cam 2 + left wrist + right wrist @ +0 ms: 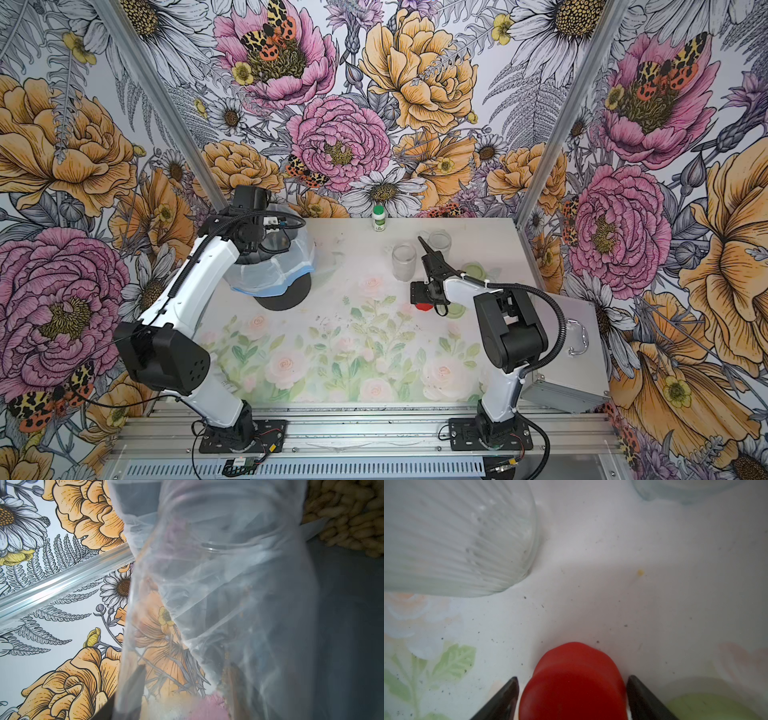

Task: Empty moldy peanuts from jars
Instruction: Pour the moldy peanuts from the jar into the trash bin.

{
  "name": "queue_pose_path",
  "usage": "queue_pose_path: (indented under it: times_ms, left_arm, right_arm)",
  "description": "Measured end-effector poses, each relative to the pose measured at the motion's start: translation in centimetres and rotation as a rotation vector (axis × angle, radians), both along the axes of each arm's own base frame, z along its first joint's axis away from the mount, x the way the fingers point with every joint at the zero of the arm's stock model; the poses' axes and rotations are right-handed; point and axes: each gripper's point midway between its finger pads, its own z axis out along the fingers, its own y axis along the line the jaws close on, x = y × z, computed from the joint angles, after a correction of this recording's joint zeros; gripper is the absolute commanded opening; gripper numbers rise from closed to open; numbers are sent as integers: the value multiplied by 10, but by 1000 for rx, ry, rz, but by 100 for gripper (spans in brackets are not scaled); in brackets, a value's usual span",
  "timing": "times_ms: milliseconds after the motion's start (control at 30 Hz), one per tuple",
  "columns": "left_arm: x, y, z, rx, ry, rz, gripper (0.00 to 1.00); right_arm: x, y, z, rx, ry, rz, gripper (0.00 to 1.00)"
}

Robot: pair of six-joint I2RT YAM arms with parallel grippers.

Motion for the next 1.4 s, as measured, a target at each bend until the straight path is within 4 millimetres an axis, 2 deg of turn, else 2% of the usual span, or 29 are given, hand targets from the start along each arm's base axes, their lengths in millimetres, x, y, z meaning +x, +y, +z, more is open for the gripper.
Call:
queue_pose_path:
  times_ms: [233, 400, 467, 600, 800, 1033, 1233, 1333, 1400]
  left_arm:
    - [0, -1, 0, 0, 0, -1, 27]
    - [1, -2, 4, -19, -30, 11, 26]
    - [1, -3, 5, -36, -47, 18, 25]
    - [-6, -6, 11, -104, -111, 39, 24]
    - [-23, -11, 18, -223, -207, 67, 25]
    - [-21, -22, 12, -355, -258, 81, 25]
    - [-20, -45, 27, -534, -349, 53, 26]
    - [-23, -76, 42, -650, -399, -13, 26]
    - [-26, -108, 51, -736, -414, -82, 27]
  right_arm:
    - [-2, 2, 1, 19, -8, -4, 84]
    - [-12, 4, 4, 44, 6, 10, 86]
    - [-17, 3, 5, 46, 11, 11, 90]
    - [-21, 2, 17, 55, -9, 12, 99]
    - [-20, 3, 33, 69, -46, 17, 99]
    - [-20, 7, 45, 90, -72, 28, 100]
    - [-20, 8, 87, 124, -172, 33, 99]
    - [-21, 8, 110, 140, -230, 35, 99]
    - [-22, 7, 124, 146, -259, 34, 98]
